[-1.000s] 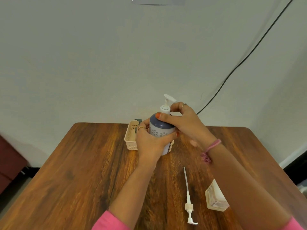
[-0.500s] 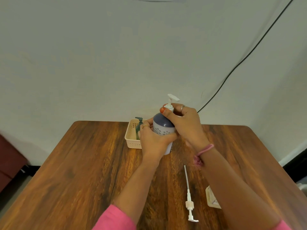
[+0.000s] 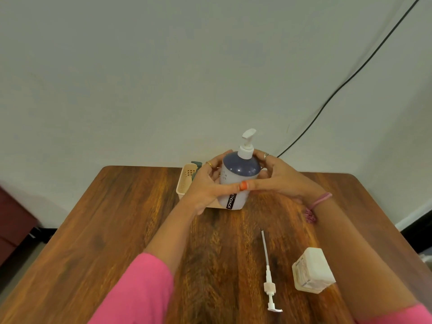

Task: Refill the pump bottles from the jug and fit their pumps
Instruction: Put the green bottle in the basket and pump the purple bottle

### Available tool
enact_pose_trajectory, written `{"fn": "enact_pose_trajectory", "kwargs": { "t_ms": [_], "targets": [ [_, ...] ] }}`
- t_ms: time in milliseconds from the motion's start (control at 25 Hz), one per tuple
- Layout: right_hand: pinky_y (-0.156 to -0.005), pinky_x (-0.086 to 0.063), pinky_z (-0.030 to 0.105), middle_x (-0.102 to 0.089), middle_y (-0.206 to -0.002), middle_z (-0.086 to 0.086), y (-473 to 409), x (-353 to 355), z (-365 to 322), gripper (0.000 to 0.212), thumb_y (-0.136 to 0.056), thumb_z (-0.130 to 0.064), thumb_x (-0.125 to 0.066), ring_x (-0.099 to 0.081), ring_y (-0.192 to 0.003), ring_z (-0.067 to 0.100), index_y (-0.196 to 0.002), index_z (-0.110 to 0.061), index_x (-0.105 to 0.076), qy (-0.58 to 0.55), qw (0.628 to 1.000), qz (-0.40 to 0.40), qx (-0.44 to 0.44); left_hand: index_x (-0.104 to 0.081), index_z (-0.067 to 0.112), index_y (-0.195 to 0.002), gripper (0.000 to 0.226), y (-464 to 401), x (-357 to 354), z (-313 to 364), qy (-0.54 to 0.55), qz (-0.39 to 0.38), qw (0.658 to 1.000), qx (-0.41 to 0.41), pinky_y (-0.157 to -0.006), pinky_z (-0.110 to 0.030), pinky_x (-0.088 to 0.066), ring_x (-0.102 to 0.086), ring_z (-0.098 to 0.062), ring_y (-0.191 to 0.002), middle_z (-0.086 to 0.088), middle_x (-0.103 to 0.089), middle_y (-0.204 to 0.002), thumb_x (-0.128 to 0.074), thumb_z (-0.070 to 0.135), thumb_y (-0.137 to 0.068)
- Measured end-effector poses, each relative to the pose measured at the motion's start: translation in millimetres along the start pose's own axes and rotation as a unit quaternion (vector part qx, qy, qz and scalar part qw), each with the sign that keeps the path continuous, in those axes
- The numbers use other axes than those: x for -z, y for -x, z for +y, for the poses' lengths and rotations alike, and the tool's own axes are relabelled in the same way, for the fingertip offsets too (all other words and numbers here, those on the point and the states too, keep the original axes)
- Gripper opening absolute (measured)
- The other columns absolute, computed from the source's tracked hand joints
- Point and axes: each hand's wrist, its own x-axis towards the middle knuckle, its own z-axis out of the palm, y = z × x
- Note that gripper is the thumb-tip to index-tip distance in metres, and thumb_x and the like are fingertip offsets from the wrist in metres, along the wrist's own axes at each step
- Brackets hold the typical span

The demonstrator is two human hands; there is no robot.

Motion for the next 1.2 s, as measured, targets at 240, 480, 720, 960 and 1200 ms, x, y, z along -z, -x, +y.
{"fn": "enact_pose_trajectory", "kwargs": {
  "t_ms": [240, 480, 720, 960, 1200],
  "targets": [
    [-0.078, -0.049, 0.013, -0.059, -0.123, -0.006, -34, 0, 25, 0.086, -0.057, -0.032, -0.088, -0.058, -0.109, 0.009, -0.132, -0.02, -0.049, 0.101, 0.981, 0.167, 0.01, -0.039, 0.015, -0.142, 0.075, -28, 4, -18, -0.004, 0.024, 1.0, 0.019, -0.105, -0.03, -0.044, -0.051, -0.012, -0.128, -0.001, -0.052, -0.14, -0.075, 0.003, -0.078],
    [-0.071, -0.042, 0.01, -0.053, -0.117, -0.001, -90, 2, 80, 0.081, -0.06, -0.021, -0.089, -0.052, -0.101, 0.012, -0.127, -0.013, -0.043, 0.124, 0.953, 0.269, -0.065, -0.057, 0.015, -0.124, 0.039, -39, 21, -52, -0.003, 0.186, 0.973, 0.133, -0.067, -0.01, -0.049, -0.058, -0.006, -0.103, -0.002, -0.063, -0.122, -0.059, 0.002, -0.088],
    [-0.083, -0.042, 0.021, -0.055, -0.126, 0.008, -143, -13, 148, 0.08, -0.06, -0.021, -0.089, -0.053, -0.106, 0.016, -0.125, -0.01, -0.044, 0.147, 0.946, 0.262, -0.119, -0.062, 0.014, -0.116, 0.03, -40, 36, -96, -0.001, 0.222, 0.954, 0.204, -0.081, -0.02, -0.048, -0.058, -0.01, -0.103, 0.001, -0.065, -0.109, -0.059, 0.004, -0.088],
    [-0.085, -0.041, 0.02, -0.054, -0.125, 0.011, -171, -31, 185, 0.076, -0.061, -0.012, -0.088, -0.053, -0.114, 0.022, -0.124, -0.006, -0.045, 0.14, 0.945, 0.263, -0.132, -0.064, 0.02, -0.111, 0.029, -42, 53, -125, -0.018, 0.229, 0.942, 0.244, -0.091, -0.026, -0.048, -0.059, -0.005, -0.099, 0.004, -0.066, -0.104, -0.058, 0.003, -0.087],
    [-0.099, -0.045, 0.032, -0.054, -0.126, 0.009, -181, -39, 203, 0.074, -0.064, -0.013, -0.087, -0.052, -0.116, 0.022, -0.125, -0.01, -0.044, 0.135, 0.947, 0.253, -0.145, -0.064, 0.023, -0.108, 0.028, -45, 55, -137, -0.022, 0.226, 0.937, 0.267, -0.088, -0.025, -0.049, -0.06, -0.006, -0.1, 0.005, -0.067, -0.103, -0.059, 0.004, -0.088]
  ]
}}
